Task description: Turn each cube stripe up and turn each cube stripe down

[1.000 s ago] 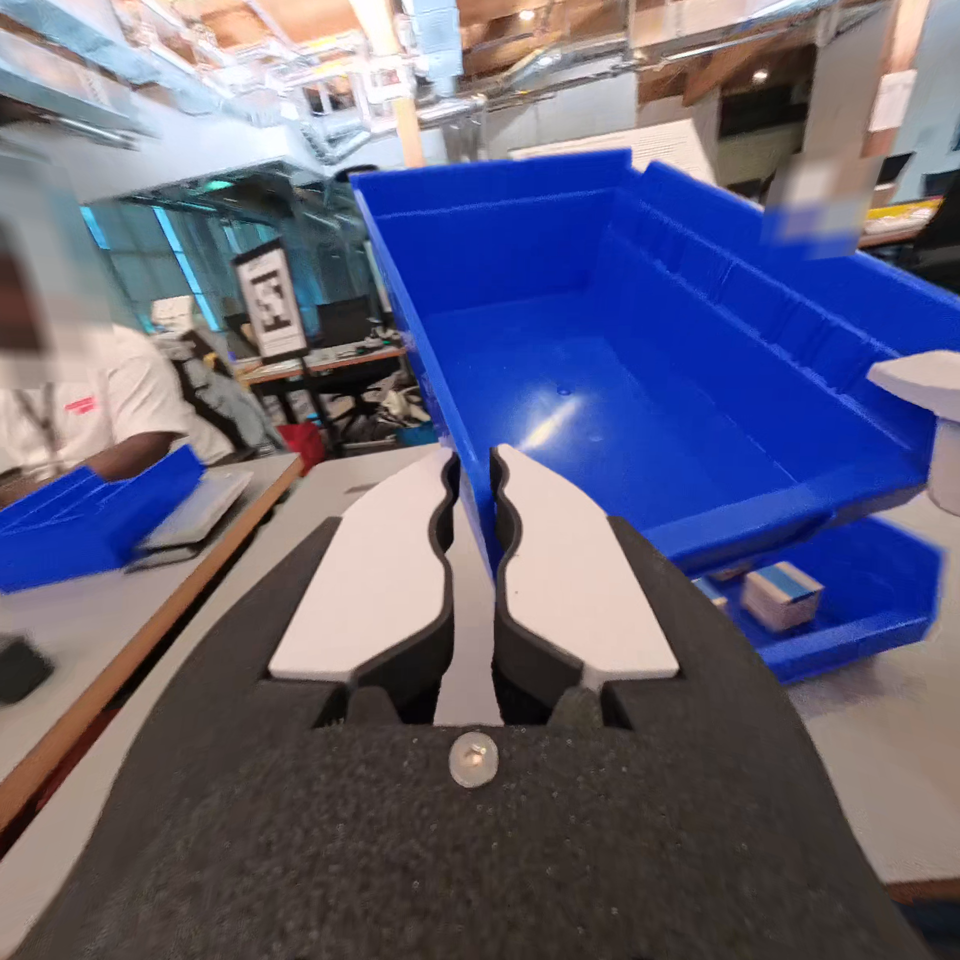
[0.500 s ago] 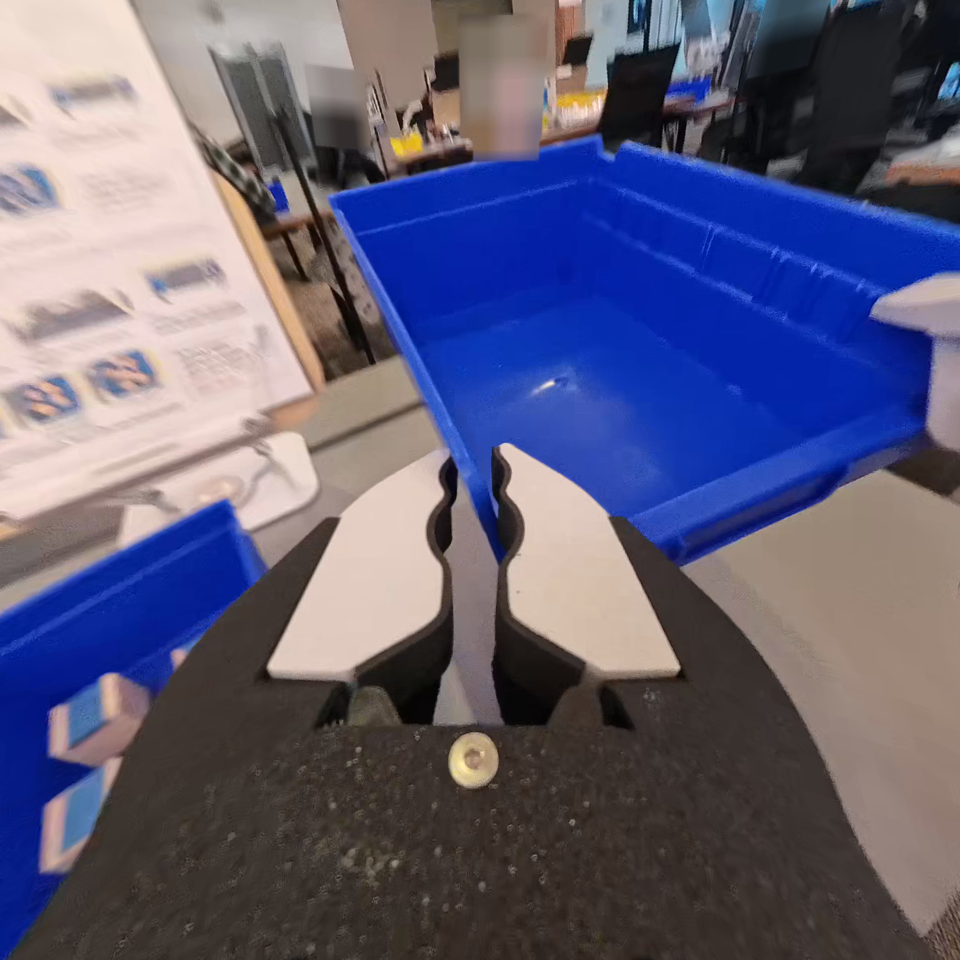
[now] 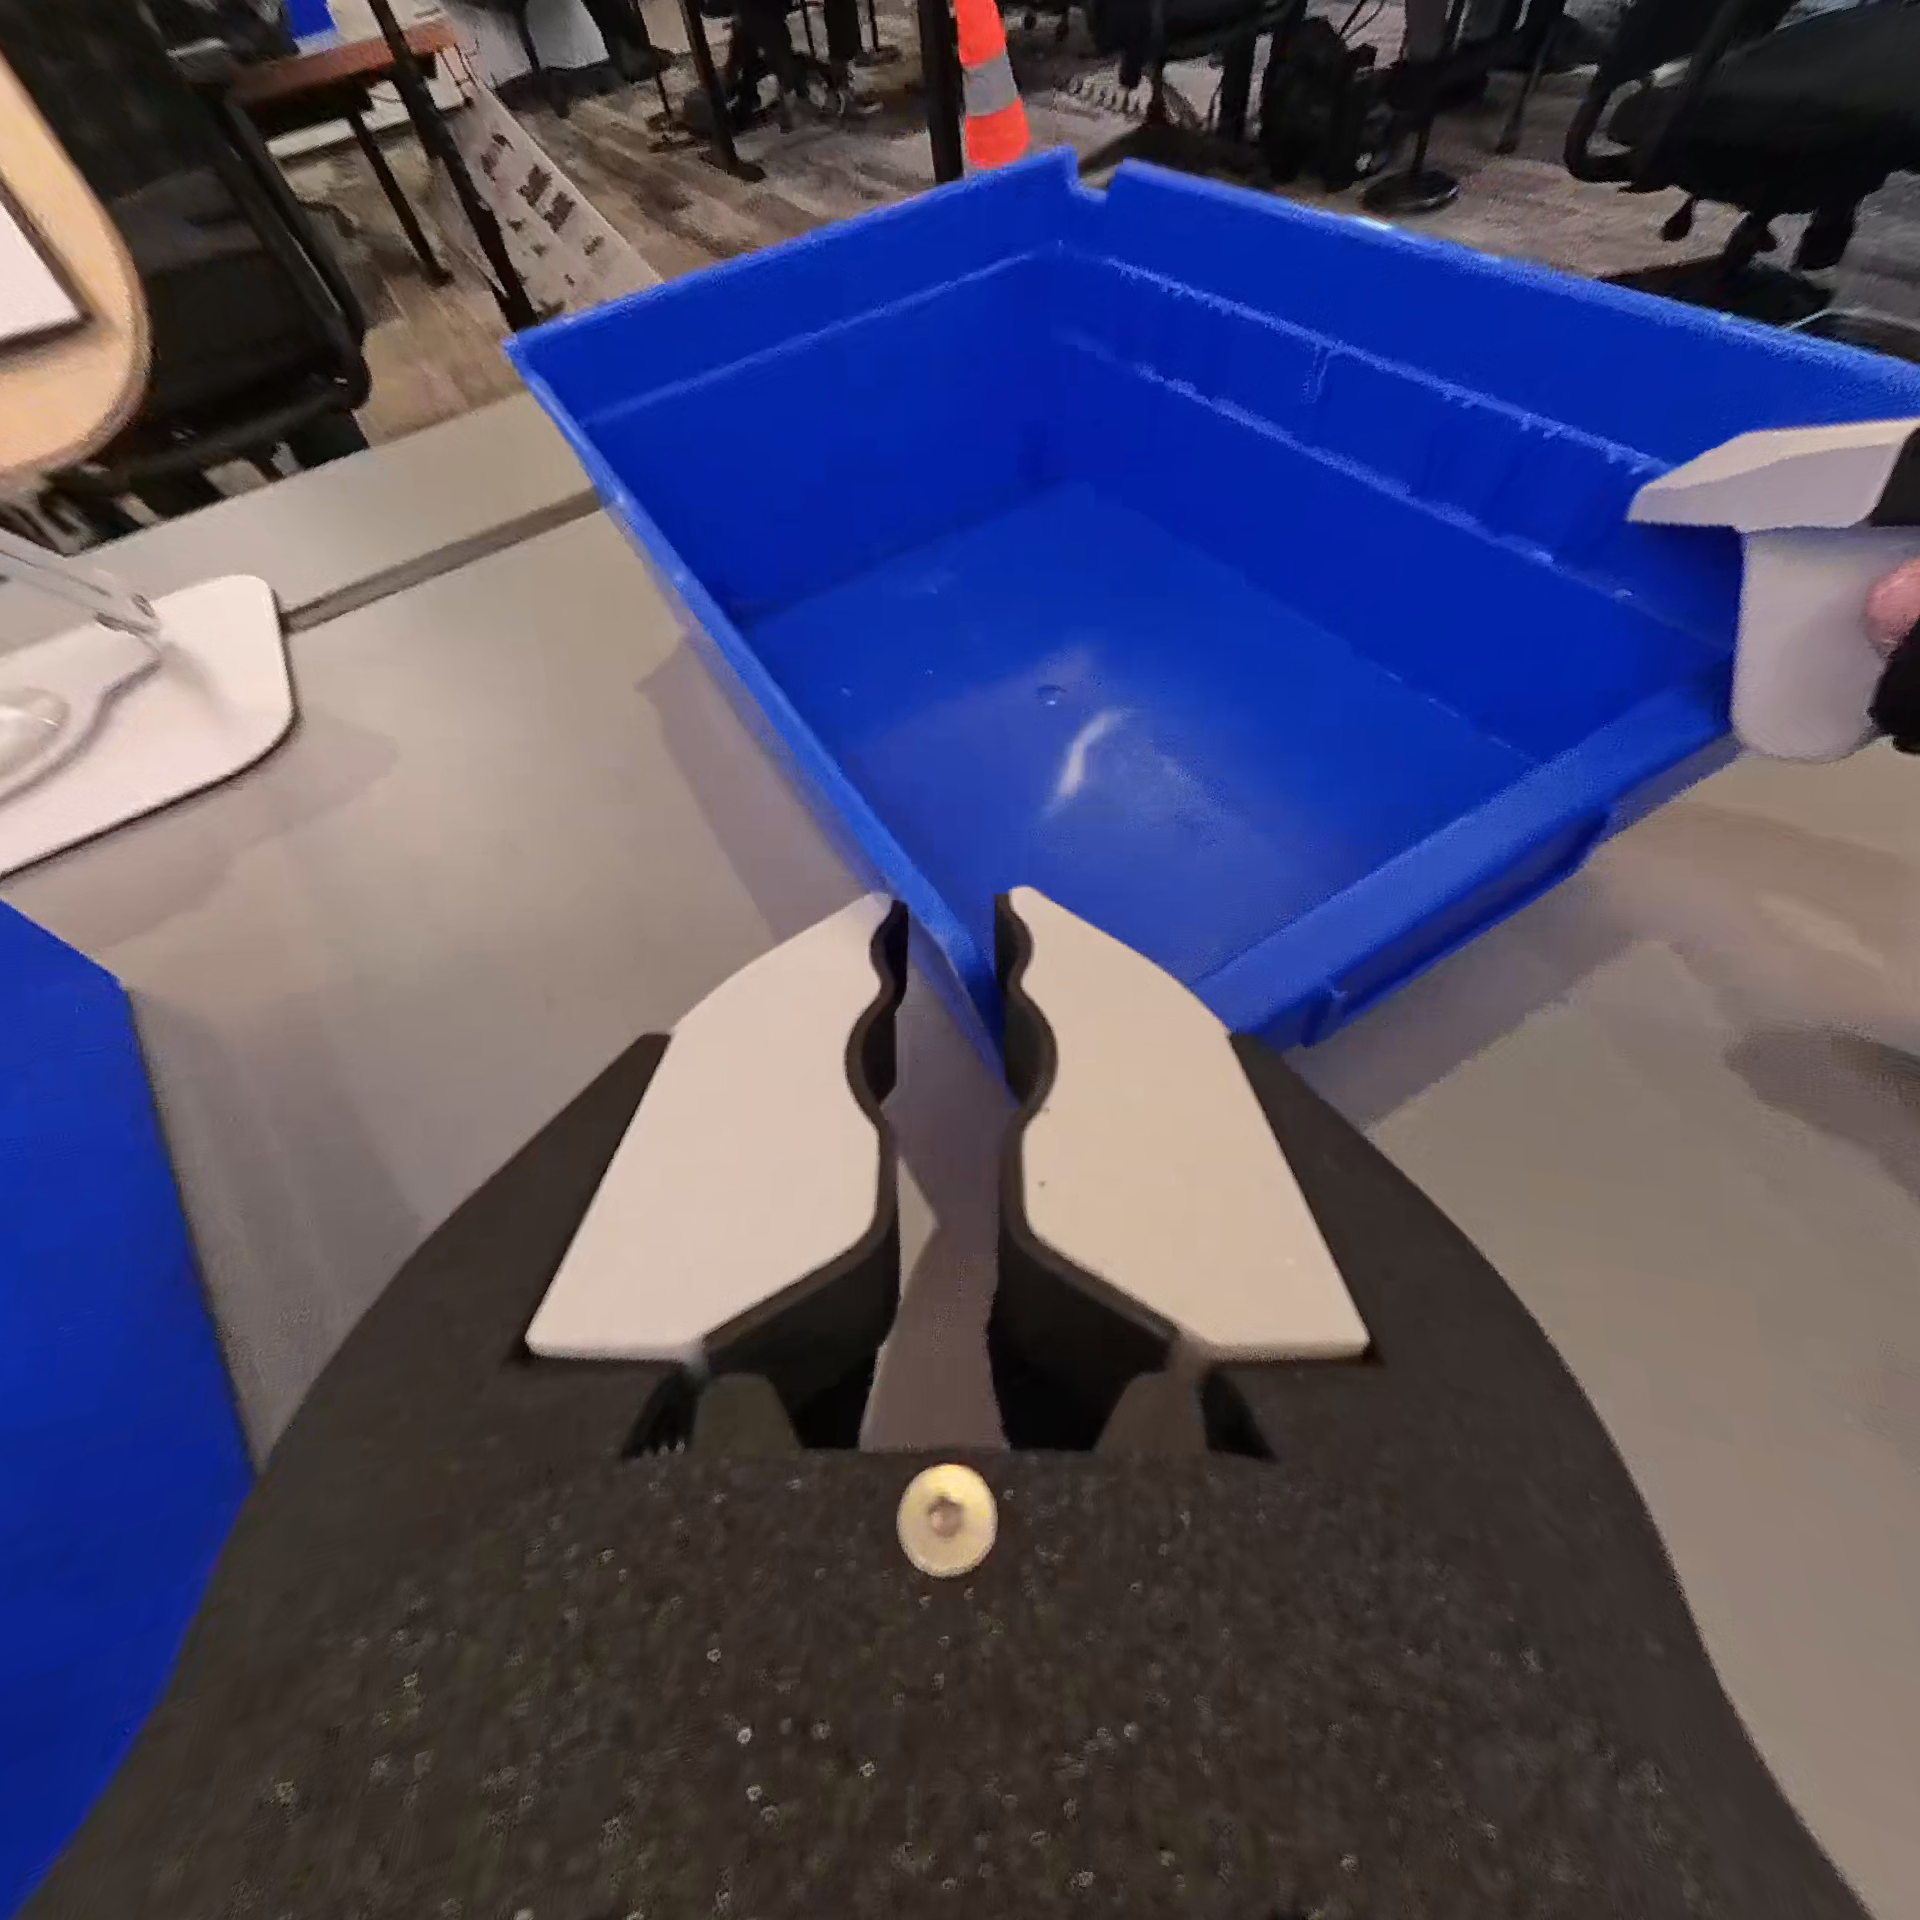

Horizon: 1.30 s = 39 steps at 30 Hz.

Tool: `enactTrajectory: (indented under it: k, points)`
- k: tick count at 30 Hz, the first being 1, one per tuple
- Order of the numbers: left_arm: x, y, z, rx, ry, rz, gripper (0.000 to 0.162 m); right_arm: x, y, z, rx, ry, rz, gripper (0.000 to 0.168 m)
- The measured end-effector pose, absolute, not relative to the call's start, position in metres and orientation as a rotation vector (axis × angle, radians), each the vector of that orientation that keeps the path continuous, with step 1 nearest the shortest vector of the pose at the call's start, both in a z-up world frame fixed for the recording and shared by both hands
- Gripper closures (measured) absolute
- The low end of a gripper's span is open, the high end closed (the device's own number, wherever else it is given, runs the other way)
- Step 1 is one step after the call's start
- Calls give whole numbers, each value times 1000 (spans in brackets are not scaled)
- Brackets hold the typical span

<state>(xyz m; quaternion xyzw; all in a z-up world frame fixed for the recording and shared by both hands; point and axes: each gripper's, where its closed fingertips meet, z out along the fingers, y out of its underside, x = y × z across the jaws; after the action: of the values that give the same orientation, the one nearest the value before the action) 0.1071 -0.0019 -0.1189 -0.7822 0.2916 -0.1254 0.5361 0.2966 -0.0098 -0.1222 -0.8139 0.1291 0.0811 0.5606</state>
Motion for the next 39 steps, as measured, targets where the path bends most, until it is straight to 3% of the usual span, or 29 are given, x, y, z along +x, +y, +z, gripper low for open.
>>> enactTrajectory:
  k: [2, 4, 7, 13, 17, 22, 30, 36, 39]
  points:
    - [106, -7, -119, -1868, 712, -354, 145, 295, -8, -122, -1894, 298, 214, 164]
    - [98, -15, -104, -1839, 726, -365, 126, 295, -9, -121, -1888, 306, 213, 162]
    - [66, -48, -56, -1736, 767, -456, 124, 302, -20, -97, -1829, 359, 162, 141]
    - [-103, -70, 3, -1655, 642, -314, 120, 227, -48, 44, -1548, 91, 158, 134]
    - [-221, -52, -31, -1771, 398, -187, 103, 93, -43, 70, -1522, -240, 346, 128]
    - [-254, -35, -106, -1947, 268, -281, 93, -43, -19, -13, -1775, -492, 453, 120]
    - [-239, -8, -120, -1987, 196, -397, 120, -89, 0, -123, -2000, -447, 410, 122]
    - [-259, -3, -118, -1967, 214, -74, 158, -84, -1, -116, -1910, -308, 234, 144]
    - [-267, -4, -113, -1953, 224, -47, 158, -84, -7, -114, -1875, -273, 40, 158]
